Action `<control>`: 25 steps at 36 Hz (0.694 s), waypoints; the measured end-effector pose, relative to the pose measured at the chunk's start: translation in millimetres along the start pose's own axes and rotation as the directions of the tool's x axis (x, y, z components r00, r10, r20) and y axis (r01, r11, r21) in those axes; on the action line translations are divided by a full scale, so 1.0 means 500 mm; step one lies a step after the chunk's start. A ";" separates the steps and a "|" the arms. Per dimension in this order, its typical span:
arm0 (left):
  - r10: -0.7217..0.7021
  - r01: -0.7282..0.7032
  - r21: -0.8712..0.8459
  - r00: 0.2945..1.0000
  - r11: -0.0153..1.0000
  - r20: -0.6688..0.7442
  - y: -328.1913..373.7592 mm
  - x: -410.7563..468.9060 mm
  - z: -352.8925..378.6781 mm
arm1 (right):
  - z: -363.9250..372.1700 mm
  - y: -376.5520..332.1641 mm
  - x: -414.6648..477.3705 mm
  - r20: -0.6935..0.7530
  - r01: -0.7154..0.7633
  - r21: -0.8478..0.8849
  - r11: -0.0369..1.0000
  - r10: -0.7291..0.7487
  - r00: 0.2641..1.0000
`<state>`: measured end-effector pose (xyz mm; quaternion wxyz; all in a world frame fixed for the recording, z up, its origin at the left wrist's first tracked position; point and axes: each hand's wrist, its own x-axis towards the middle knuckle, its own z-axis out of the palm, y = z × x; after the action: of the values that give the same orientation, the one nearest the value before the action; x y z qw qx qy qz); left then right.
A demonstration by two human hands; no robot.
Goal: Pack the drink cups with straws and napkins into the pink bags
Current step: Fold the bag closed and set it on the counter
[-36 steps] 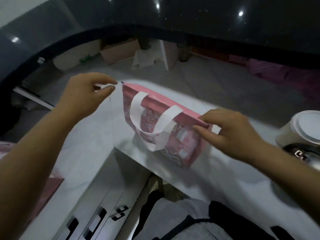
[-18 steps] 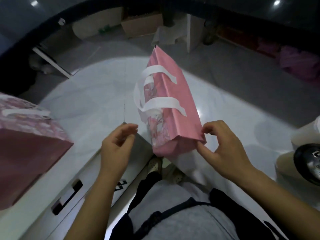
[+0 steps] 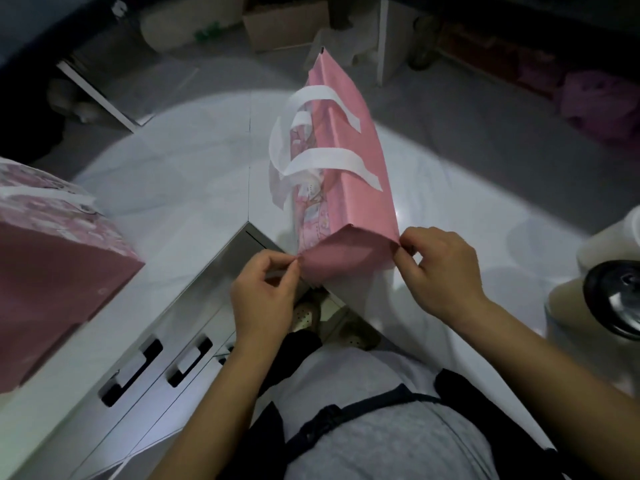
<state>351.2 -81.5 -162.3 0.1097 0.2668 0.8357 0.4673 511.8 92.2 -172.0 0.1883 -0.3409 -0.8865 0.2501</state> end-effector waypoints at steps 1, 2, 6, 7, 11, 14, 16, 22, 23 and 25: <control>0.010 -0.010 0.010 1.000 1.000 0.000 0.002 0.001 0.004 | 0.001 -0.001 -0.002 -0.018 -0.024 0.003 1.000 0.025 1.000; 0.019 -0.020 0.016 1.000 1.000 0.005 0.004 0.002 0.008 | 0.002 -0.001 -0.004 -0.032 -0.051 0.008 0.999 0.051 0.998; 0.037 -0.036 -0.020 0.999 0.999 0.024 0.011 0.016 0.020 | 0.009 -0.004 -0.022 -0.057 -0.152 0.033 0.988 0.153 0.987; 0.039 -0.038 -0.028 0.999 0.999 0.031 0.011 0.020 0.022 | 0.012 -0.005 -0.030 -0.060 -0.169 0.042 0.985 0.172 0.983; 0.044 -0.038 -0.077 0.996 0.996 0.077 0.007 0.042 0.032 | 0.014 -0.011 -0.061 -0.094 -0.213 0.105 0.972 0.223 0.970; 0.077 -0.062 -0.108 0.987 0.992 0.140 0.001 0.064 0.040 | 0.007 -0.015 -0.076 -0.090 -0.215 0.173 0.961 0.233 0.968; 0.068 -0.045 -0.138 0.984 0.989 0.167 -0.007 0.086 0.044 | 0.001 -0.020 -0.087 -0.056 -0.188 0.187 0.964 0.202 0.978; 0.027 0.046 -0.272 0.966 0.961 0.258 -0.028 0.176 0.031 | -0.018 -0.021 -0.108 0.136 -0.315 0.403 0.859 0.284 0.949; 0.001 0.067 -0.274 0.971 0.959 0.241 -0.032 0.192 0.030 | -0.023 -0.019 -0.110 0.147 -0.362 0.441 0.821 0.333 0.932; -0.072 0.125 -0.252 0.975 0.960 0.212 -0.041 0.227 0.032 | -0.031 -0.011 -0.112 0.123 -0.405 0.507 0.761 0.401 0.908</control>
<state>256.6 -16.3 -180.5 0.2513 0.2534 0.7629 0.5390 555.9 54.3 -165.6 0.2121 -0.4583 -0.6915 0.5165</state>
